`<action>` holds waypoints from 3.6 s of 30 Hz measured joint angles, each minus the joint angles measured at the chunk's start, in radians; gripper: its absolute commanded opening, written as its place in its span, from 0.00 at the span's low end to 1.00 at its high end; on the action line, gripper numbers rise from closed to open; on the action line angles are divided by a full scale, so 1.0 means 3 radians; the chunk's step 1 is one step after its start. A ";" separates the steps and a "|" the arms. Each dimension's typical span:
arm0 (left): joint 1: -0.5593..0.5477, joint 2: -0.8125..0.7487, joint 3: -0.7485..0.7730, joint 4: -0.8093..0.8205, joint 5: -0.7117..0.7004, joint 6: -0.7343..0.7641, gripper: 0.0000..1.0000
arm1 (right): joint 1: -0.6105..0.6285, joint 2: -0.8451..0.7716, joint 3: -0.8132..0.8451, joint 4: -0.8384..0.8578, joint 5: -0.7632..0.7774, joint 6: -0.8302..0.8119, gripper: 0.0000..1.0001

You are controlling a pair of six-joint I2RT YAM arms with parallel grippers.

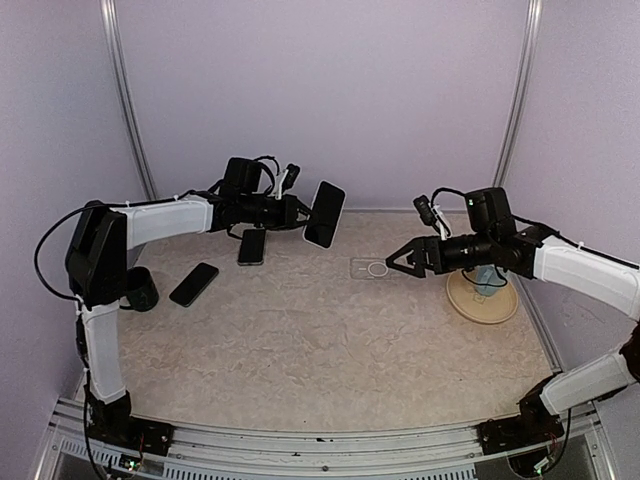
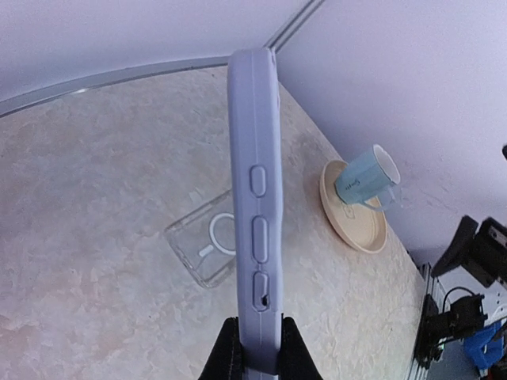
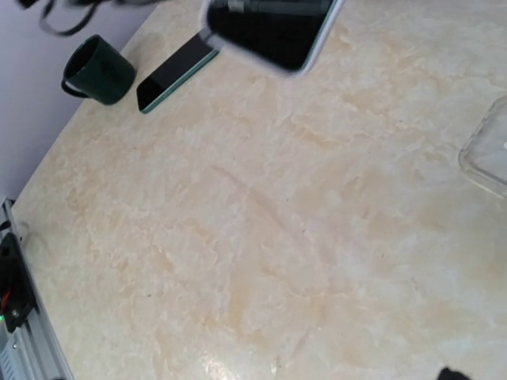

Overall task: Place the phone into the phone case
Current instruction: Place the phone with the phone case at the center of the board, then move the phone to the center of the board.

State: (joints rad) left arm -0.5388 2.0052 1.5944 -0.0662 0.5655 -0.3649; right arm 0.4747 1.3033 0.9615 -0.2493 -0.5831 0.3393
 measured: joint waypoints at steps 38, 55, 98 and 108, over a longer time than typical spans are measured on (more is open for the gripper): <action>0.0448 0.2213 0.1597 0.0698 0.0473 -0.2015 0.09 | -0.0001 -0.0179 -0.0258 -0.0025 0.0090 0.0085 1.00; 0.0446 0.2378 0.1804 0.0501 0.0570 -0.1981 0.47 | -0.0001 -0.0179 -0.0287 -0.0013 0.0089 0.0104 1.00; 0.0326 0.0418 0.0490 -0.0482 -0.1451 -0.0752 0.99 | -0.0001 -0.0174 -0.0360 0.0018 0.0418 0.0029 1.00; 0.0473 -0.0561 -0.0704 -0.0577 -0.1916 -0.0420 0.99 | -0.0001 -0.0118 -0.0361 -0.0043 0.0594 -0.0080 1.00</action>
State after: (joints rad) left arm -0.3969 1.8370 1.3830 -0.2394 -0.0093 -0.4908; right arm 0.4744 1.2678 0.8532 -0.2623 -0.4049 0.3153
